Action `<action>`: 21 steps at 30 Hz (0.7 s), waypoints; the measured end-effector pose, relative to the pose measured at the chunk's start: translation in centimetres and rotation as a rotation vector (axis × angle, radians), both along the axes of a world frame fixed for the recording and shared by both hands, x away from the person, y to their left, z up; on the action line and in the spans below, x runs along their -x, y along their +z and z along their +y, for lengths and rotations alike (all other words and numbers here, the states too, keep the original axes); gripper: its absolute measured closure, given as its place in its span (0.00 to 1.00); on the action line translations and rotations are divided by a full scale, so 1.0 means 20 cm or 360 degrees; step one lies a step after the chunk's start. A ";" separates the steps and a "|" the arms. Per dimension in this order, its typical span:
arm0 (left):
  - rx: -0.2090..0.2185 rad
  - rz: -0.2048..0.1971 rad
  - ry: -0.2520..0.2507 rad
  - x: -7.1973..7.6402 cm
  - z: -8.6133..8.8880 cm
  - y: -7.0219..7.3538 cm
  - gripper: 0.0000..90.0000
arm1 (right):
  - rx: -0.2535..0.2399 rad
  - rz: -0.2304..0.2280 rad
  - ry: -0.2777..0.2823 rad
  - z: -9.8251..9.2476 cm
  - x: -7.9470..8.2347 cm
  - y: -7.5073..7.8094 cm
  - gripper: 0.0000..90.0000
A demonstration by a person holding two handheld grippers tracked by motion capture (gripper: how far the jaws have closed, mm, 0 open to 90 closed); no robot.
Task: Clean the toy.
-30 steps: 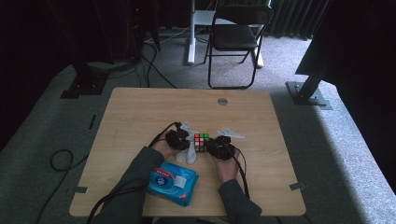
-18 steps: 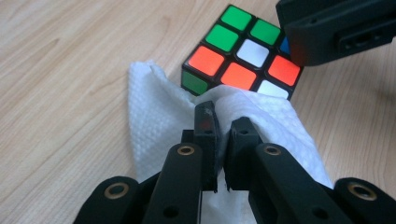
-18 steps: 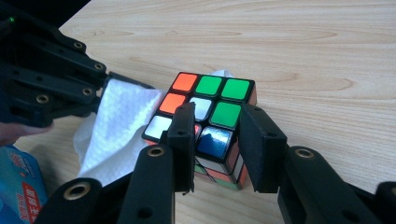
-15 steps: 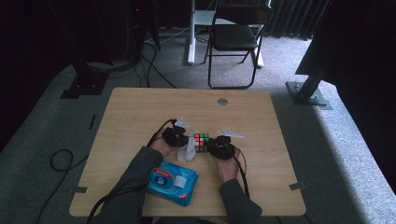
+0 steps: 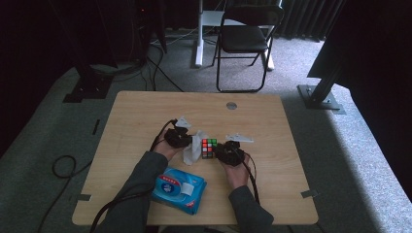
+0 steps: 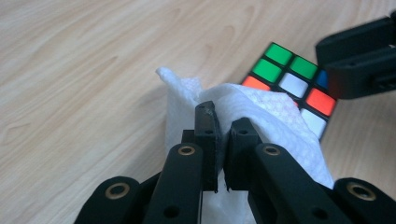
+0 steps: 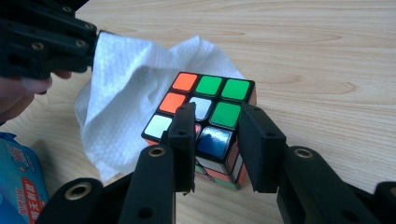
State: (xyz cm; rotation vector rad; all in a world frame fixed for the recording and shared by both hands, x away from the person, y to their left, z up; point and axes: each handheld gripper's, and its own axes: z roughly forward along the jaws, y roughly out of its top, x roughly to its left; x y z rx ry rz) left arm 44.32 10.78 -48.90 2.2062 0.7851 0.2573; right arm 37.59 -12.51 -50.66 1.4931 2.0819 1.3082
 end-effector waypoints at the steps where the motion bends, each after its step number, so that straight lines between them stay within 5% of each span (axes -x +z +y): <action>1: 0.0009 -0.0002 0.0015 0.00 0.01 0.00 0.95 | -0.0001 0.0001 0.0002 0.00 0.00 0.00 0.75; 9: 0.0029 -0.0016 0.0052 -0.01 0.02 0.01 0.95 | 0.0046 -0.0002 0.0061 0.01 -0.02 0.01 0.79; 21: 0.0025 -0.0014 0.0043 0.00 0.02 0.00 0.95 | 0.0087 0.0010 0.0020 0.02 -0.08 0.03 0.78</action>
